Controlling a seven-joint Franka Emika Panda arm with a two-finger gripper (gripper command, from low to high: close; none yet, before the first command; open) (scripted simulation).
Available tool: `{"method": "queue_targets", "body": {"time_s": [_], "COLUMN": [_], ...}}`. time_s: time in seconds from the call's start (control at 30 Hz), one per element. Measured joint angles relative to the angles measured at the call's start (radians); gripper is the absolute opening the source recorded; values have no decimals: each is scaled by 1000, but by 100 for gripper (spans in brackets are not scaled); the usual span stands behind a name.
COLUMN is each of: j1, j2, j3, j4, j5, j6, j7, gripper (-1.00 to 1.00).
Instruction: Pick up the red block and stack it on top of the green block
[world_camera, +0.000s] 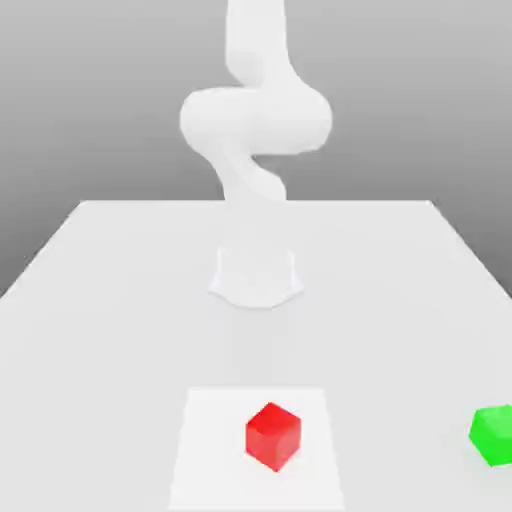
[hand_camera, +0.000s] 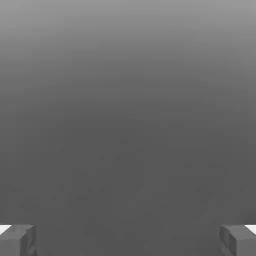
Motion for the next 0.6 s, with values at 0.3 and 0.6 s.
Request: {"method": "queue_targets", "body": {"time_s": [0.3, 0.6], "j1": [111, 170], "j2": [332, 659], "j3": [-90, -126], "j4": [-142, -282], "j5": [3, 35], "j6": [172, 341], "j7": [-324, -663], "gripper": [0, 0]}}
